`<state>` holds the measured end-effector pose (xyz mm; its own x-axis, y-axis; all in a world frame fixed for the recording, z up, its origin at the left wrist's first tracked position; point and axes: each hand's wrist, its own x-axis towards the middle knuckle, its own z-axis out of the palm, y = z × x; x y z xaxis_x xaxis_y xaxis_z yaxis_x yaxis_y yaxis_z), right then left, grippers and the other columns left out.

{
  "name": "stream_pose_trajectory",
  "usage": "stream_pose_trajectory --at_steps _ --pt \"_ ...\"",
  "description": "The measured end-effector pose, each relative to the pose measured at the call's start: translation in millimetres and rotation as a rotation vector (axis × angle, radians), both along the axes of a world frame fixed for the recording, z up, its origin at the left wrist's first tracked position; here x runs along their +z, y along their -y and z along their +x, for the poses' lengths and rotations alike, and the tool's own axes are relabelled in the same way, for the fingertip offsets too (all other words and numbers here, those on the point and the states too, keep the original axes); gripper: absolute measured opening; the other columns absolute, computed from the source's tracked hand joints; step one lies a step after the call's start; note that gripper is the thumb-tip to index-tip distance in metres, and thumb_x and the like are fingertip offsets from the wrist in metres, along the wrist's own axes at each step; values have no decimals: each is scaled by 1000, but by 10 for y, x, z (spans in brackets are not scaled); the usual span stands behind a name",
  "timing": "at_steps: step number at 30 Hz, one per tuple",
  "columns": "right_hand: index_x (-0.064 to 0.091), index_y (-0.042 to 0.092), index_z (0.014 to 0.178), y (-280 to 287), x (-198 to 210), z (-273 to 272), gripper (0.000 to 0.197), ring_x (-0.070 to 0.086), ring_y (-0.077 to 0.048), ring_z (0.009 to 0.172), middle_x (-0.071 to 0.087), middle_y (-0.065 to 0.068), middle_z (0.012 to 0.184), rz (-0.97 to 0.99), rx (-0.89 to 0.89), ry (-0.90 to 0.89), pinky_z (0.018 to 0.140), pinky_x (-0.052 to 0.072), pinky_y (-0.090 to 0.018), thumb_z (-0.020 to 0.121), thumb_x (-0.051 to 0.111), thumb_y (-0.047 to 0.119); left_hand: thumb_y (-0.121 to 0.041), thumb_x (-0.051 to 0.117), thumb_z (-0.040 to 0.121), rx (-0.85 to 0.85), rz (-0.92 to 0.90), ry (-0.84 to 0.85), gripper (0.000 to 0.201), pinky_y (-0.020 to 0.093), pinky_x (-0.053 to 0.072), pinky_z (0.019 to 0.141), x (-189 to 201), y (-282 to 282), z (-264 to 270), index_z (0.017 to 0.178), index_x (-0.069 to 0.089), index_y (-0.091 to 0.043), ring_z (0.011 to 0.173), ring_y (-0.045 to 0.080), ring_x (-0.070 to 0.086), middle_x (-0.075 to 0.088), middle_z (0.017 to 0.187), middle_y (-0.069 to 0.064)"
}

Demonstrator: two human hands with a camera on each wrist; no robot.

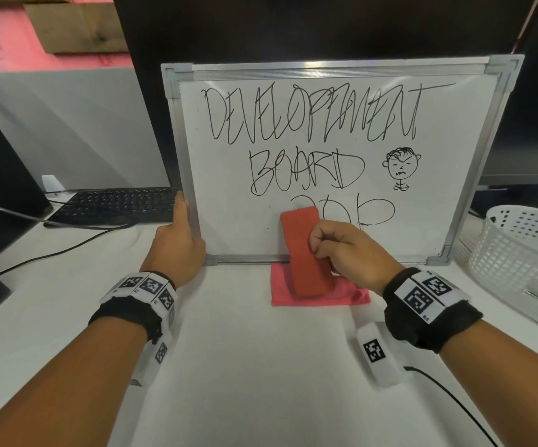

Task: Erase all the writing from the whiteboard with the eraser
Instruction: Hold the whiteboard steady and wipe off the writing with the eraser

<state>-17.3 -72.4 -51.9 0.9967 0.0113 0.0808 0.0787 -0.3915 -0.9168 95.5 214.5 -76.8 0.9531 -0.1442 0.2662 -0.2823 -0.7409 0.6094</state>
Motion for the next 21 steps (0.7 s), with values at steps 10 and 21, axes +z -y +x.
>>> stream_pose_trajectory --at_steps 10,21 --pt "55 16 69 21 2 3 25 37 -12 53 46 6 60 3 -14 -11 53 32 -26 82 48 -4 -18 52 97 -20 -3 28 82 53 57 80 -32 -18 37 157 -2 -34 79 32 64 63 91 17" --pt "54 15 70 33 45 0 24 33 -14 53 41 -1 62 61 -5 -12 51 27 -25 82 47 -4 -18 52 97 -21 2 33 81 53 58 79 -47 -30 53 156 -1 -34 79 33 64 63 92 17"
